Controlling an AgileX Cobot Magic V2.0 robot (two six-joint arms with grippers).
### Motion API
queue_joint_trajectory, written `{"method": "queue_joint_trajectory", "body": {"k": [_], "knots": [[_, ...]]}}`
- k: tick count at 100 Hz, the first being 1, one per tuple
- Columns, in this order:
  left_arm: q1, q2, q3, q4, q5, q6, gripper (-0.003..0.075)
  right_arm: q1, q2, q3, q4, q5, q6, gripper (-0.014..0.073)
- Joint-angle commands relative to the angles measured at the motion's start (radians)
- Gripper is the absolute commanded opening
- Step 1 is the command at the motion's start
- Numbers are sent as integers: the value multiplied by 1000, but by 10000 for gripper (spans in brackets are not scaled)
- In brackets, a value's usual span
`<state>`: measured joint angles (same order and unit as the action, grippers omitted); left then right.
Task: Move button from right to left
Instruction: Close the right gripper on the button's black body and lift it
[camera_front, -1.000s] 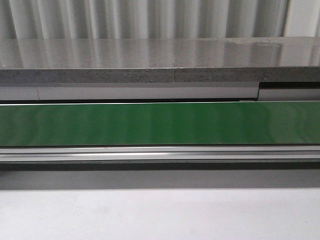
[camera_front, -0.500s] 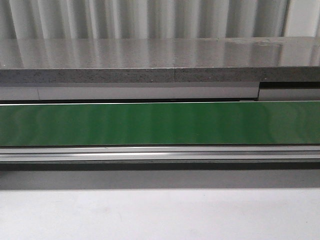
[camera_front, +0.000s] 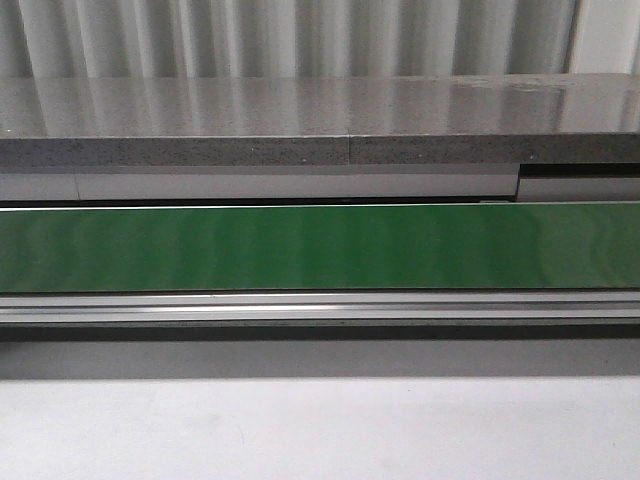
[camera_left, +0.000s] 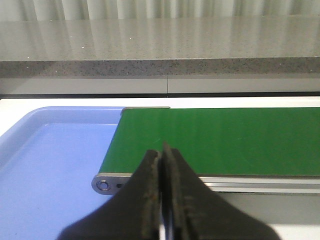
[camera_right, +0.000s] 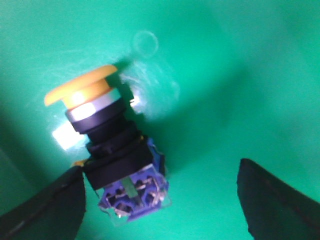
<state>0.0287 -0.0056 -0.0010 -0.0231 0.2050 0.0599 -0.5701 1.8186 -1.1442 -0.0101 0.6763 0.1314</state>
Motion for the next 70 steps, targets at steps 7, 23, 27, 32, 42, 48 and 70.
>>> {"method": "queue_joint_trajectory", "body": {"k": [7, 23, 27, 32, 42, 48, 70], "knots": [[-8, -35, 24, -6, -78, -2, -20, 13, -12, -35, 10, -10, -12, 614], [-8, -35, 24, -6, -78, -2, -20, 19, 10, -38, 5, -18, -14, 561], [-8, -35, 24, -6, -78, -2, -20, 19, 11, -38, 5, -24, -14, 496], [-8, -35, 24, -6, -78, -2, -20, 19, 11, -38, 5, -30, -14, 383], [-8, -35, 24, -6, -78, -2, -20, 19, 11, -38, 10, -41, -14, 189], [-8, -35, 24, -6, -78, -2, -20, 19, 11, -38, 10, -46, -14, 113], [-8, -35, 24, -6, -78, -2, -20, 19, -21, -41, 32, -37, -14, 48]]}}
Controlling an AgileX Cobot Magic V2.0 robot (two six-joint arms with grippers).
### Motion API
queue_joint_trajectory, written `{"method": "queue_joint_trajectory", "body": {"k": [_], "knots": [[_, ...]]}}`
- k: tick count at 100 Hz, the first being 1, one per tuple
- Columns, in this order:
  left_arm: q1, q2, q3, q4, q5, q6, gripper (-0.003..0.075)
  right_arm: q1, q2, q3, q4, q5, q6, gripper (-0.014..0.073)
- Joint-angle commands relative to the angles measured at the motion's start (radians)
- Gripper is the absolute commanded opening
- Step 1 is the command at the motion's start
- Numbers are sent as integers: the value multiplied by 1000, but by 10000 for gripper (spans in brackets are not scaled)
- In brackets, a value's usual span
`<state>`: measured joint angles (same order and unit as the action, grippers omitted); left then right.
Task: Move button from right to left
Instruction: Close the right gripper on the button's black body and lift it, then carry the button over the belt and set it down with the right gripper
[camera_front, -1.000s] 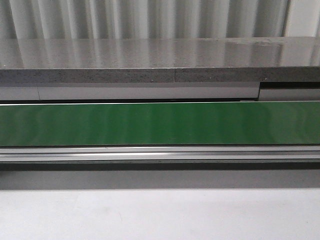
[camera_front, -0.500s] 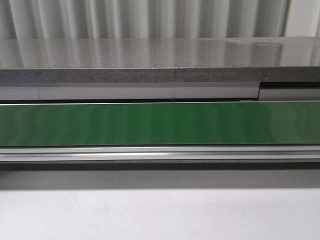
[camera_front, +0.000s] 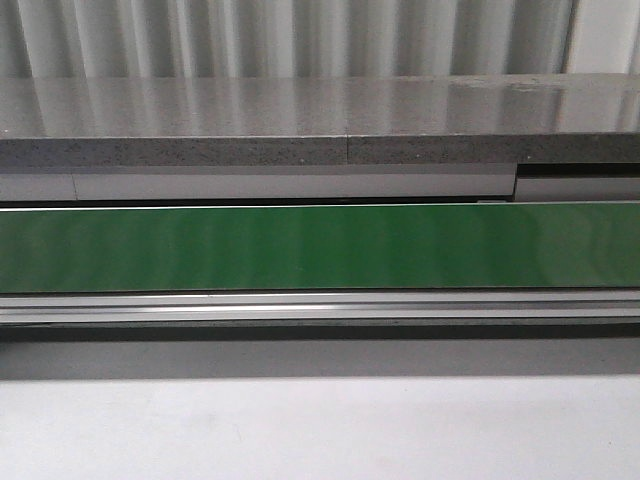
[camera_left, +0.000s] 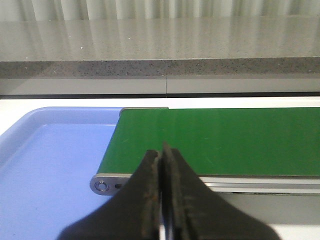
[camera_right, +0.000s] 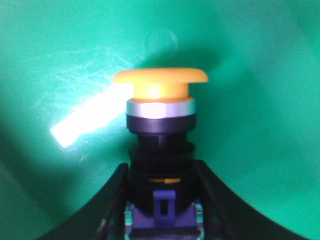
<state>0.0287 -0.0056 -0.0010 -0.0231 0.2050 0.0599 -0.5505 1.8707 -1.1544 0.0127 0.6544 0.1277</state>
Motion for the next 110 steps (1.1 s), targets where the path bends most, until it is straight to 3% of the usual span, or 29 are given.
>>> {"method": "queue_joint_trajectory", "body": {"k": [1, 31, 52, 78, 110], "knots": [[-8, -35, 24, -6, -78, -2, -20, -1, -79, -31, 10, -13, -10, 48], [-8, -35, 24, -6, -78, -2, -20, 48, -288, -31, 11, 81, -10, 48], [-8, -35, 24, -6, -78, -2, -20, 196, -378, -31, 14, 172, -67, 48], [-8, -35, 24, -6, -78, -2, -20, 388, -374, -31, 23, 221, -141, 48], [-8, -35, 24, -6, -78, -2, -20, 405, -284, -30, 22, 232, -157, 48]]}}
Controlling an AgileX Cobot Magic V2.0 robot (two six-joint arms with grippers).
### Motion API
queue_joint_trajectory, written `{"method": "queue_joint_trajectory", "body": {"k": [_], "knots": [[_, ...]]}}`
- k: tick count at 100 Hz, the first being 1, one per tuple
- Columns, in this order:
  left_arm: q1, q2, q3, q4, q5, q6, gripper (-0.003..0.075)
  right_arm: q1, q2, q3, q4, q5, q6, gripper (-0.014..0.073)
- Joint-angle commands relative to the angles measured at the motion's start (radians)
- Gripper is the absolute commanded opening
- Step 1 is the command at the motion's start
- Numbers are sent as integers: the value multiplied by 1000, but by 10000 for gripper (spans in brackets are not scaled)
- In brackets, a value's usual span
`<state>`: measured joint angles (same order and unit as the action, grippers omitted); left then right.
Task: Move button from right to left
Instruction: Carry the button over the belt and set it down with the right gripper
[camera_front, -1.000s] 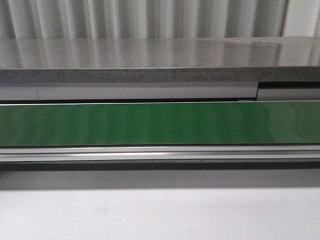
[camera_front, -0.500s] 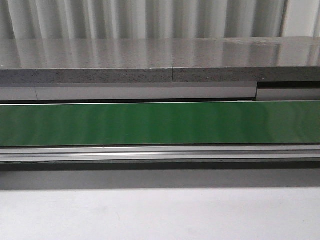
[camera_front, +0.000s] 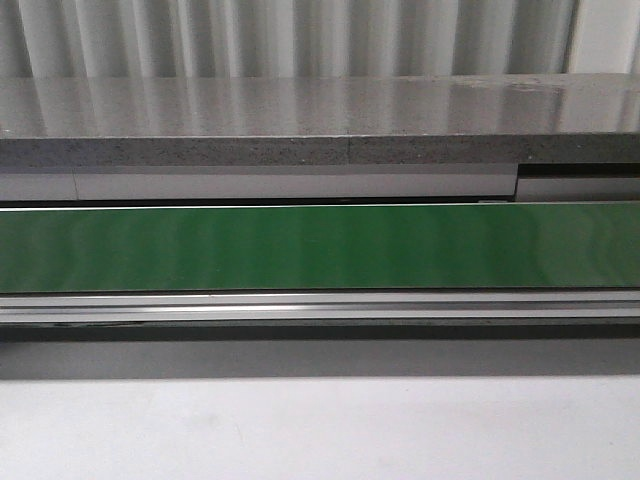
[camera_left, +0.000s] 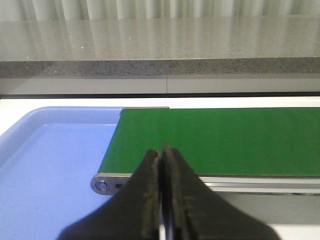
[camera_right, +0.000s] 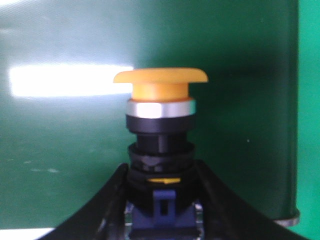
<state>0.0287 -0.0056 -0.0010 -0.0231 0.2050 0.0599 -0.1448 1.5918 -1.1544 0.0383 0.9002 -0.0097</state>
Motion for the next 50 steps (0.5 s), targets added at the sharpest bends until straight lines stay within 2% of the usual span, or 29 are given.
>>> {"method": "queue_joint_trajectory", "body": {"k": [1, 15, 22, 32, 41, 50], "knots": [[-8, -35, 24, -6, -78, -2, -20, -1, -1, -30, -4, -14, -21, 48], [-8, -35, 24, -6, -78, -2, -20, 0, 16, -30, -3, -10, -31, 49], [-8, -35, 24, -6, -78, -2, -20, 0, 16, -30, 0, -12, -37, 80], [-8, -35, 24, -6, -78, -2, -20, 0, 16, -30, 3, -15, -44, 237], [-8, -35, 24, -6, -78, -2, -20, 0, 16, -30, 5, -24, -44, 440], [-8, -35, 24, -6, -78, -2, -20, 1, 11, -30, 7, -36, -44, 551]]}}
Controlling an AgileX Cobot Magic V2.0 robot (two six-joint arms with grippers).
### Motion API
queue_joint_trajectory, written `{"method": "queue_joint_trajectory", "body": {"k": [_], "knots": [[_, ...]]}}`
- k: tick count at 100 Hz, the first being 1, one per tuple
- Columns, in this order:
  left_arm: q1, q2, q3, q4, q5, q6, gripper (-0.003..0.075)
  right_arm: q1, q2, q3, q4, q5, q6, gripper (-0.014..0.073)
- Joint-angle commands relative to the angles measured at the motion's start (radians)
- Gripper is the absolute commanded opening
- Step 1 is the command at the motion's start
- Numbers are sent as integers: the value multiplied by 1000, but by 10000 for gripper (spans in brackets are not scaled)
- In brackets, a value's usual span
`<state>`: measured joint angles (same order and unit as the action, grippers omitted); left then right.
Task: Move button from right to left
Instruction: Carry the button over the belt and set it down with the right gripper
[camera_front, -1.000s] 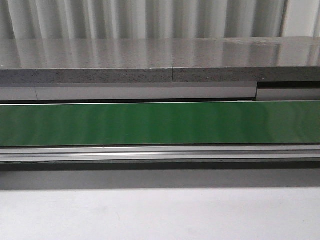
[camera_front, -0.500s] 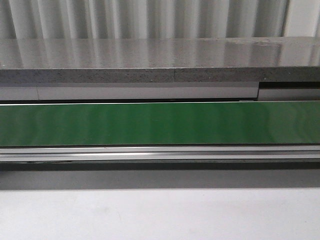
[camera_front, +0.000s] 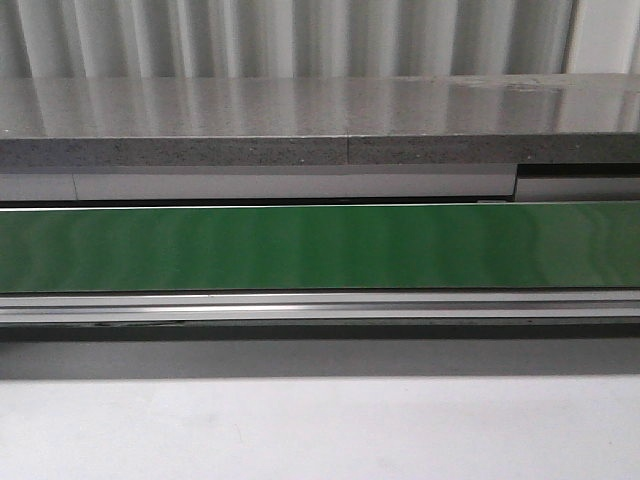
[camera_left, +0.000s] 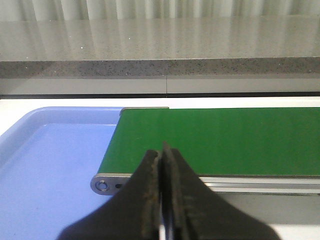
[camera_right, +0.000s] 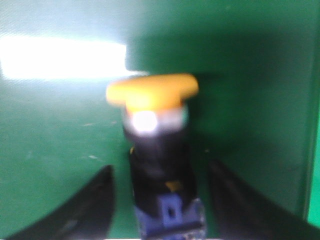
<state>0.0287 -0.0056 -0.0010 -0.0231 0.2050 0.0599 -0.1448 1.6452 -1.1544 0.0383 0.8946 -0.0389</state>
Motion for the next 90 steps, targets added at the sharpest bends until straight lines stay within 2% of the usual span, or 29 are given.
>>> {"method": "queue_joint_trajectory", "body": {"k": [1, 24, 31, 35, 43, 55, 63, 90], "knots": [[-8, -35, 24, -6, -78, -2, -20, 1, -43, -30, 7, -33, -14, 561], [-8, -35, 24, -6, -78, -2, -20, 25, -146, -30, -4, -51, -24, 573], [-8, -35, 24, -6, -78, -2, -20, 53, -188, -30, -6, -54, -50, 553], [-8, -35, 24, -6, -78, -2, -20, 77, -211, -29, -6, -54, -65, 521], [-8, -35, 24, -6, -78, -2, -20, 122, -249, -18, -19, -54, -67, 380], [-8, -35, 24, -6, -78, -2, -20, 155, -313, 32, -19, -61, -67, 77], [-8, -35, 24, -6, -78, -2, -20, 167, -374, 68, -14, -72, -67, -76], [-8, -35, 24, -6, -78, -2, -20, 169, -646, 225, -9, -168, -67, -67]]}}
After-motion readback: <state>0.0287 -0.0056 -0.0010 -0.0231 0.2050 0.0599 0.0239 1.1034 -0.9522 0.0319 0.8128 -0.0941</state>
